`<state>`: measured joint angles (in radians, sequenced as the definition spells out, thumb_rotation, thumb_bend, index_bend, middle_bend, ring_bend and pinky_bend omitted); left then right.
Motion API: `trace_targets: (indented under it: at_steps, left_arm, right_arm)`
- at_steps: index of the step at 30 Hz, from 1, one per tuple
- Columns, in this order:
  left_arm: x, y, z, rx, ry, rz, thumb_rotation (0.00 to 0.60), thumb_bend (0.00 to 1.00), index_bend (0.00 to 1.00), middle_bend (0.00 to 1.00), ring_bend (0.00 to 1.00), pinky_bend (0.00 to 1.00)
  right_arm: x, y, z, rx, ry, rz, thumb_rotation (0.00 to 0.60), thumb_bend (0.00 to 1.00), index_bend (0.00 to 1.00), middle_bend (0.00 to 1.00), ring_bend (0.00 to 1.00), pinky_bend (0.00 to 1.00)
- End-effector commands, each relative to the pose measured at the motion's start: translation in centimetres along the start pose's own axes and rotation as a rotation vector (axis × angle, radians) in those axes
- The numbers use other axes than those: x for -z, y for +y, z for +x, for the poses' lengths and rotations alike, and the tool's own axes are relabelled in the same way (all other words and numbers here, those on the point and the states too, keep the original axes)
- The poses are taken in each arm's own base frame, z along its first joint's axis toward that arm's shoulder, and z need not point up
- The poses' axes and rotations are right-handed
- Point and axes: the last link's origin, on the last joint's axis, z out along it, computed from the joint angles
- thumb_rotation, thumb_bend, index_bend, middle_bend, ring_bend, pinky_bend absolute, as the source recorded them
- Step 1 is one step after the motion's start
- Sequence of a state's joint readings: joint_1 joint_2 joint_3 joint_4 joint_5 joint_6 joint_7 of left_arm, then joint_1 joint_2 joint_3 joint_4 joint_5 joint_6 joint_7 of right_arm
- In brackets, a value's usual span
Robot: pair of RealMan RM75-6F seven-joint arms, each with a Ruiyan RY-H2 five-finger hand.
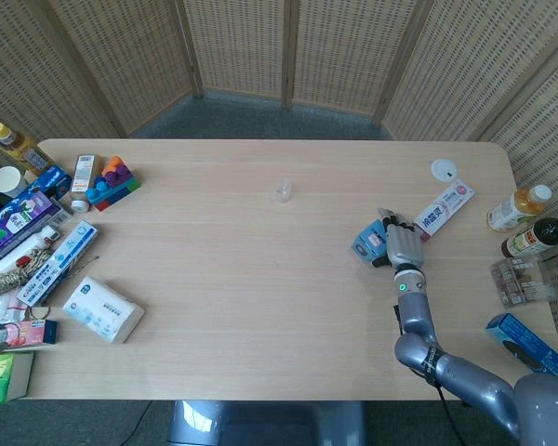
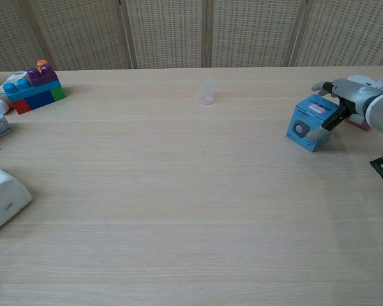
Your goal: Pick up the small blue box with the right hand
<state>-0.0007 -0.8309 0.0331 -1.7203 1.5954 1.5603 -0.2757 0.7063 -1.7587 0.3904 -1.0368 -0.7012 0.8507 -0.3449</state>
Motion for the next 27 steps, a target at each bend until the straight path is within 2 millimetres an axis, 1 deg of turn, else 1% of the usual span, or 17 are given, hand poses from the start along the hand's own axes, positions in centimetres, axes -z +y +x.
trace_targets:
  at_steps: [1, 4, 5, 6, 7, 9, 10, 11, 16, 20, 23, 27]
  left_arm:
    - [0.0, 0.1, -0.1, -0.001, -0.003, -0.002, 0.600, 0.11, 0.12, 0.00, 0.00, 0.00]
    - [0.0, 0.0, -0.1, -0.001, 0.000, 0.003, 0.600, 0.11, 0.12, 0.00, 0.00, 0.00]
    - [0.0, 0.0, -0.1, -0.001, 0.001, 0.005, 0.600, 0.11, 0.12, 0.00, 0.00, 0.00]
    - [-0.1, 0.0, -0.1, -0.001, 0.001, 0.006, 0.600, 0.11, 0.12, 0.00, 0.00, 0.00]
    - [-0.1, 0.0, -0.1, -0.002, 0.000, 0.005, 0.600, 0.11, 0.12, 0.00, 0.00, 0.00]
    - [-0.1, 0.0, -0.1, -0.004, -0.002, 0.003, 0.600, 0.11, 0.12, 0.00, 0.00, 0.00]
    - [-0.1, 0.1, -0.2, -0.005, -0.004, 0.001, 0.600, 0.11, 0.12, 0.00, 0.00, 0.00]
    - [-0.1, 0.1, -0.2, -0.006, -0.006, 0.000, 0.600, 0.11, 0.12, 0.00, 0.00, 0.00]
    - [0.0, 0.1, -0.2, -0.005, -0.003, 0.002, 0.600, 0.11, 0.12, 0.00, 0.00, 0.00]
    - [0.0, 0.0, -0.1, -0.003, -0.001, 0.002, 0.600, 0.11, 0.12, 0.00, 0.00, 0.00]
    - [0.1, 0.1, -0.1, -0.001, 0.000, -0.001, 0.600, 0.11, 0.12, 0.00, 0.00, 0.00]
    - [0.1, 0.1, 0.0, 0.002, 0.002, -0.006, 0.600, 0.11, 0.12, 0.00, 0.00, 0.00]
  right_arm:
    - [-0.3, 0.1, -0.3, -0.010, 0.001, -0.020, 0.600, 0.00, 0.00, 0.00, 0.00, 0.00]
    - [-0.5, 0.3, -0.2, -0.019, 0.056, -0.027, 0.600, 0.00, 0.00, 0.00, 0.00, 0.00]
    - [-0.5, 0.3, -0.2, -0.021, 0.077, -0.027, 0.600, 0.00, 0.01, 0.02, 0.00, 0.03]
    - [-0.5, 0.3, -0.2, -0.024, 0.094, -0.027, 0.600, 0.00, 0.05, 0.08, 0.01, 0.09]
    - [-0.5, 0.3, -0.2, -0.026, 0.111, -0.028, 0.600, 0.00, 0.12, 0.16, 0.04, 0.17]
    - [-0.6, 0.4, -0.2, -0.026, 0.127, -0.032, 0.600, 0.00, 0.25, 0.31, 0.15, 0.33]
    - [-0.7, 0.6, -0.3, -0.024, 0.128, -0.035, 0.600, 0.00, 0.29, 0.35, 0.19, 0.37]
    - [-0.8, 0.7, -0.4, -0.023, 0.128, -0.038, 0.600, 0.00, 0.31, 0.37, 0.21, 0.40]
    - [-0.9, 1.1, -0.7, -0.022, 0.115, -0.051, 0.600, 0.02, 0.37, 0.43, 0.27, 0.45]
    - [-0.8, 0.9, -0.5, -0.027, 0.129, -0.032, 0.600, 0.03, 0.40, 0.46, 0.30, 0.47]
    - [-0.4, 0.2, 0.4, -0.047, 0.160, 0.006, 0.600, 0.03, 0.41, 0.46, 0.30, 0.48]
    - [0.5, -0.7, 2.1, -0.077, 0.210, 0.066, 0.600, 0.03, 0.42, 0.47, 0.30, 0.47]
